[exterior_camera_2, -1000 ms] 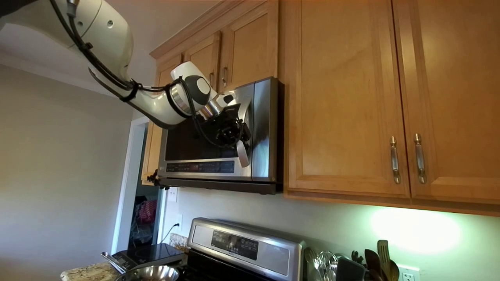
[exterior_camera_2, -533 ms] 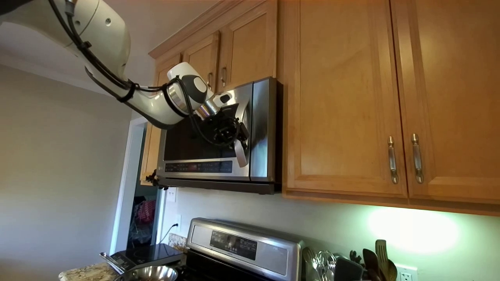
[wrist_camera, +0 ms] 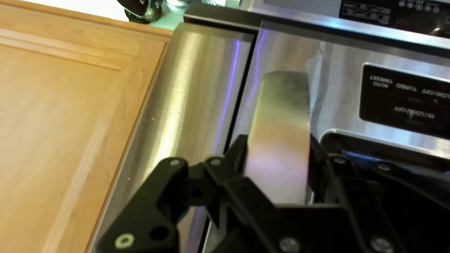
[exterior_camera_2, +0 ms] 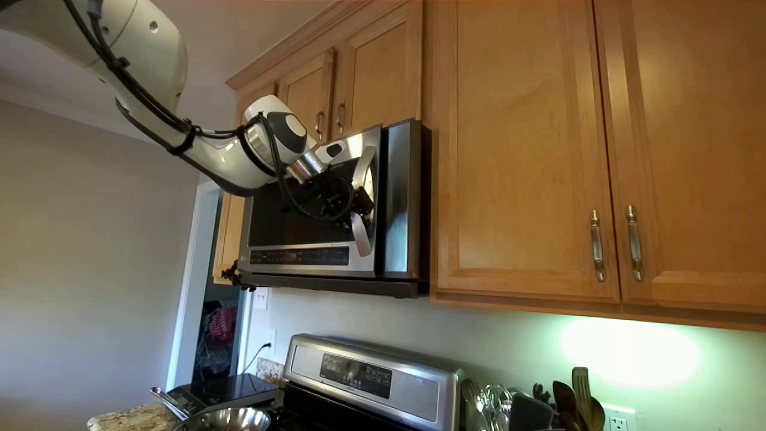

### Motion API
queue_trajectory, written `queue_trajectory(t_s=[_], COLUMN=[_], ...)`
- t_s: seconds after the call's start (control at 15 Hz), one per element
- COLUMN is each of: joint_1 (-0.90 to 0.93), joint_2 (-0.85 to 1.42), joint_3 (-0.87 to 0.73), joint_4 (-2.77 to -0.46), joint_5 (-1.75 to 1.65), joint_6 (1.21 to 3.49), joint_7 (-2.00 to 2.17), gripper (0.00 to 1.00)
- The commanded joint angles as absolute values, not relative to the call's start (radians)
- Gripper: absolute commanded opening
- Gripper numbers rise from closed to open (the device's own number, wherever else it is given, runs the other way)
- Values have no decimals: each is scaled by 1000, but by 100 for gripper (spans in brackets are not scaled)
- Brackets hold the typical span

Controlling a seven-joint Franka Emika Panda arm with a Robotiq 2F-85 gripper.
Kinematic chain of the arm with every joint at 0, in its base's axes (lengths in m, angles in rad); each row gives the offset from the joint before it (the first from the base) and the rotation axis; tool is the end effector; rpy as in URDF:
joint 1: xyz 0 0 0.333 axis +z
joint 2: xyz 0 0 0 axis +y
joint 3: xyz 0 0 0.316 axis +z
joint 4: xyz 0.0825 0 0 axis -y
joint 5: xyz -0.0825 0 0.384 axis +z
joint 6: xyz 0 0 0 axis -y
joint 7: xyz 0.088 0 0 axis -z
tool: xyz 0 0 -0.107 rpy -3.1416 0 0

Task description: Open the microwave door

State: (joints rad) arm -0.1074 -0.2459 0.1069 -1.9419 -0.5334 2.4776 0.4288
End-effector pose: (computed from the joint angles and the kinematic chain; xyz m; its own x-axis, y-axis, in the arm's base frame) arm 0.5327 0.0087 0.6782 0.6606 0.0232 0.7504 -0.2349 -0.9429 0.2360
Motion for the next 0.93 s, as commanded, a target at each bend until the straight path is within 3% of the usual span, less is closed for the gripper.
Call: queue_trajectory(t_s=[0.0, 0.33, 0.47, 0.6, 0.87], joint_1=[-67, -58, -53, -43, -10], joint_2=[-360, -465, -494, -514, -539], joint_3=[198, 276, 288, 294, 296], joint_4=[-2056, -2122, -2136, -2145, -2163], joint_5=[-564, -533, -520, -507, -474], joint_6=[2323, 2203, 2172, 2122, 1987], joint_7=[442, 553, 579, 562, 492], gripper=[14, 14, 64, 68, 95])
